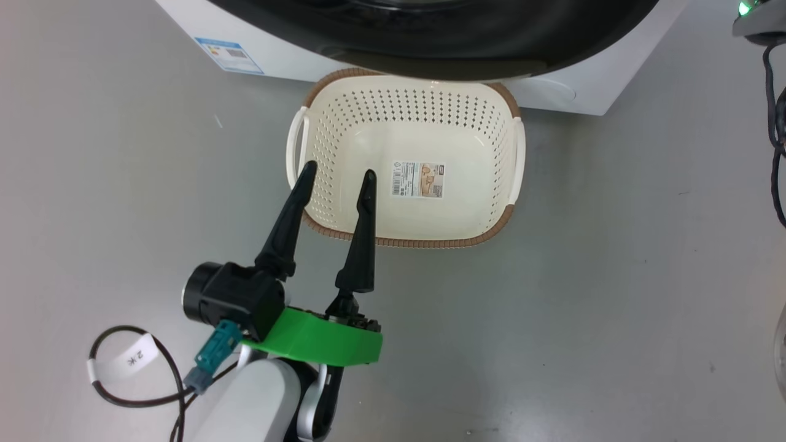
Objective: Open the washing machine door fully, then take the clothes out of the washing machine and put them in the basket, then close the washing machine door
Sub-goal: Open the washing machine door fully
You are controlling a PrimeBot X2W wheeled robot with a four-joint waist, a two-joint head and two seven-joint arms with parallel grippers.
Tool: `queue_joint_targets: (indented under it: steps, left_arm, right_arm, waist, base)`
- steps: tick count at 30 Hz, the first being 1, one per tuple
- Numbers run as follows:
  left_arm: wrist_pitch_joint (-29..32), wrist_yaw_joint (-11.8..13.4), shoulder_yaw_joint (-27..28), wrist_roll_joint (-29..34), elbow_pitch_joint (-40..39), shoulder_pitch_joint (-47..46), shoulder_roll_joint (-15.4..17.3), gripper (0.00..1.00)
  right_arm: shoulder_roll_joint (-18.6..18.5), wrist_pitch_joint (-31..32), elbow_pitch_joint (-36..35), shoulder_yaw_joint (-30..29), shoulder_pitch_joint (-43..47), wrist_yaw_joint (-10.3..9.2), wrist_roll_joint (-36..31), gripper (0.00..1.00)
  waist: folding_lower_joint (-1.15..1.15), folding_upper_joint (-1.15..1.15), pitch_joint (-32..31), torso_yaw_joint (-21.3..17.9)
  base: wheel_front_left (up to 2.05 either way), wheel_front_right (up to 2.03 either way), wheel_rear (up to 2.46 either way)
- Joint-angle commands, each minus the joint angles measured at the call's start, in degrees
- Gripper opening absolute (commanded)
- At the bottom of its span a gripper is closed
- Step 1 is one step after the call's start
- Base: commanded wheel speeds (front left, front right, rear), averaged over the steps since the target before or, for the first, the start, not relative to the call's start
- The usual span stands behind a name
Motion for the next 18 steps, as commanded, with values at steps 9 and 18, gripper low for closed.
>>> queue_joint_targets:
  steps: [9, 18]
  left_arm:
    - [-0.4, 0.4, 2.4, 0.1, -1.2, 1.1, 0.7, 1.0]
    - [-0.4, 0.1, 3.0, 0.6, -1.0, 1.5, 0.7, 1.0]
  right_arm:
    - [2.3, 2.8, -4.3, 0.6, 4.5, 0.44, 1.1, 0.0]
    - [3.3, 4.2, -6.3, 0.9, 8.2, 0.44, 1.6, 0.0]
  waist:
    - [0.0, 0.0, -2.2, -1.1]
    - [0.0, 0.0, -3.7, -1.9]
  base:
    - [0.0, 0.0, 0.0]
    - [0.0, 0.0, 0.0]
